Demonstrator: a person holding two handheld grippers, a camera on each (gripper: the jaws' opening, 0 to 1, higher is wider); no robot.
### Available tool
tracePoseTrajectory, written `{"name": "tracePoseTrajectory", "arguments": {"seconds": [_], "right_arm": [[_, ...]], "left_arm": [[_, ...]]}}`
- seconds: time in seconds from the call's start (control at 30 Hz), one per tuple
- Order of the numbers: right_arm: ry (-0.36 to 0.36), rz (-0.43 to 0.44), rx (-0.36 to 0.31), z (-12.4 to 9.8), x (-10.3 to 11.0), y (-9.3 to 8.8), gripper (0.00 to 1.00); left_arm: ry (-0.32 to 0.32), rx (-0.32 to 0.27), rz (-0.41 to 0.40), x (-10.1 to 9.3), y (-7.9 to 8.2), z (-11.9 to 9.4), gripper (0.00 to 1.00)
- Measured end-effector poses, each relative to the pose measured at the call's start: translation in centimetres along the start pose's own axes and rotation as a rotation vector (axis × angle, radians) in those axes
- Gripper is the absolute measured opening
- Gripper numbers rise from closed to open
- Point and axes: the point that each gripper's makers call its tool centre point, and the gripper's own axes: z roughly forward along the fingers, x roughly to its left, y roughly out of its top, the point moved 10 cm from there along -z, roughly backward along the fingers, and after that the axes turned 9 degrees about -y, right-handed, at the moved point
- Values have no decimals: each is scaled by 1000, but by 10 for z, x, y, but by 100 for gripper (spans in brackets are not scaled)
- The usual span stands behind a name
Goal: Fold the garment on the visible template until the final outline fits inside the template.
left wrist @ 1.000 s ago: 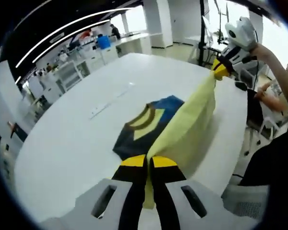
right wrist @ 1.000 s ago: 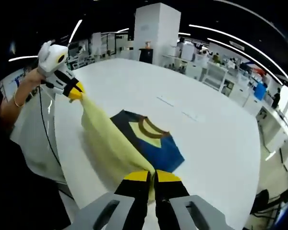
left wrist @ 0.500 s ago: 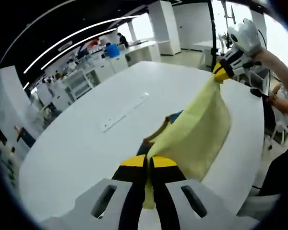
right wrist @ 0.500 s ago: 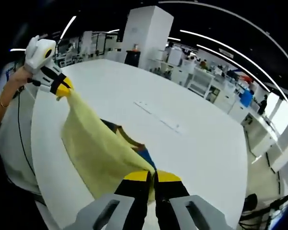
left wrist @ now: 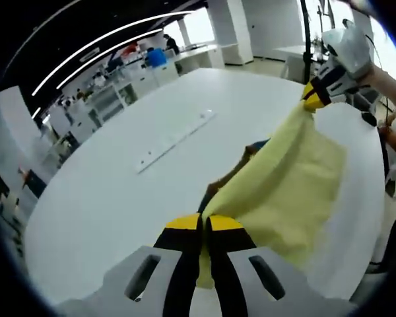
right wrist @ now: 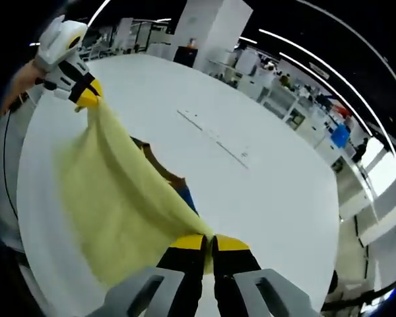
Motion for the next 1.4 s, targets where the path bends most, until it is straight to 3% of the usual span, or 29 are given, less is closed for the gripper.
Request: {"name": "tracePoseTrajectory", "arguments": {"seconds": [0.23, 0.47, 0.6, 0.7, 0.8, 0.83, 0.87, 0.97, 1.2, 1.27, 1.33, 1.4], "right_arm": [[36, 7, 37, 35, 2, -10, 0], [86, 35, 62, 62, -2, -22, 5], [104, 56, 69, 68, -4, -29, 5], [138, 127, 57, 71, -5, -34, 5], [144, 99, 41, 69, -6, -35, 13], [151, 97, 38, 68, -6, -35, 17], [164, 90, 26, 66, -5, -35, 21], [189, 56, -1, 63, -1, -34, 27], [163, -36, -1, 70, -2, -38, 20], [157, -60, -11, 70, -2, -38, 17], [133, -98, -10, 70, -3, -39, 13], [121, -101, -13, 70, -4, -39, 4]], "left_arm": [[-22, 55, -9, 10, -17, 38, 1], [-23, 67, -25, 17, -25, 59, 1], [-25, 99, 19, 19, -34, 68, 4], [-1, 120, 66, 23, -41, 70, 7], [-18, 108, 50, 24, -46, 67, 10], [-42, 86, -17, 24, -49, 65, 11], [-51, 78, -35, 24, -51, 63, 12], [-52, 72, -13, 27, -55, 56, 15], [-79, 69, 81, 32, -67, 45, 27], [-70, 67, 68, 36, -69, 45, 26], [-56, 66, 2, 40, -72, 45, 21], [-38, 59, 8, 41, -71, 46, 16]]}}
